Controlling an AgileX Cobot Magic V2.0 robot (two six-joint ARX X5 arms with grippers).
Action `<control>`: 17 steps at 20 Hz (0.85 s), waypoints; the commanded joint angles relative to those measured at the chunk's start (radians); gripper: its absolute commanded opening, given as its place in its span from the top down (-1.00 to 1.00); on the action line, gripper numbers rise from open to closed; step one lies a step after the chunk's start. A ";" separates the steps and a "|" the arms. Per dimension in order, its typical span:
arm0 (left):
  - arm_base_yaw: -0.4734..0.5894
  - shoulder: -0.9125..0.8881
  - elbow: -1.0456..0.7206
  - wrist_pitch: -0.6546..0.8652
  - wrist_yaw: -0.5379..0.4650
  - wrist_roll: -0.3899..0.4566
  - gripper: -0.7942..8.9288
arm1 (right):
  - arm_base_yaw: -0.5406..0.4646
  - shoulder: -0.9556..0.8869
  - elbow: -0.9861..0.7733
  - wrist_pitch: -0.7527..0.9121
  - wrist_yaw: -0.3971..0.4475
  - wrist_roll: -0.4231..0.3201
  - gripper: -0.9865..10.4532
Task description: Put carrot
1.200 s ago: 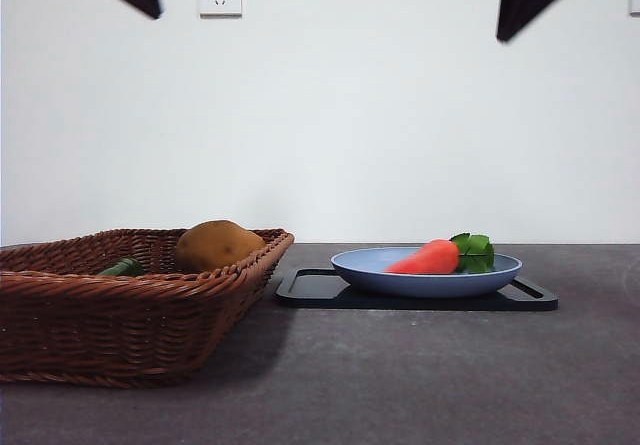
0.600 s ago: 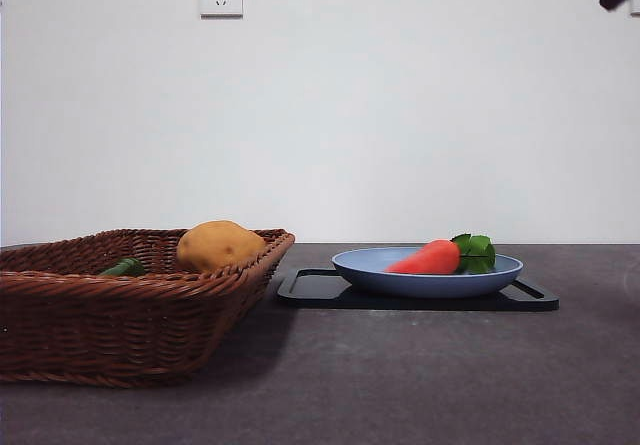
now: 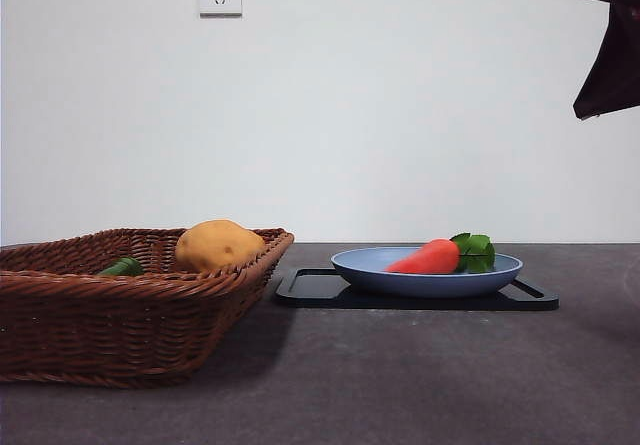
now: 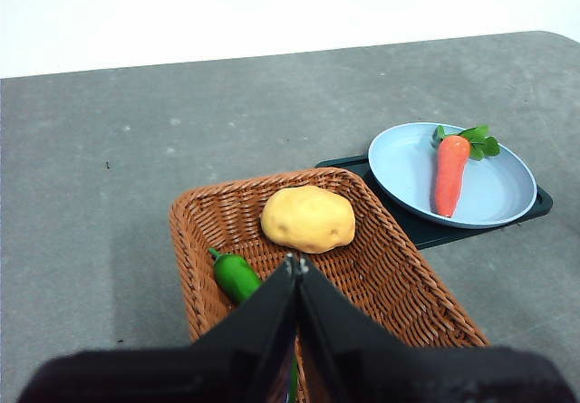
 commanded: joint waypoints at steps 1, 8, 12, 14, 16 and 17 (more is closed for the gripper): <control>-0.002 0.000 0.000 0.012 0.000 -0.003 0.82 | 0.008 0.004 0.005 0.013 0.006 0.014 0.82; -0.002 0.000 0.000 0.014 0.001 -0.003 0.82 | 0.008 0.004 0.005 0.014 0.006 0.014 0.82; 0.041 -0.109 0.000 0.006 0.002 0.093 0.82 | 0.008 0.004 0.005 0.013 0.006 0.014 0.82; 0.120 -0.213 -0.027 0.012 0.001 0.154 0.82 | 0.008 0.003 0.005 0.013 0.006 0.014 0.82; 0.214 -0.302 -0.085 0.043 -0.008 0.164 0.82 | 0.008 0.003 0.005 0.013 0.006 0.014 0.82; 0.261 -0.341 -0.120 0.053 -0.023 0.168 0.82 | 0.008 0.003 0.005 0.013 0.006 0.014 0.82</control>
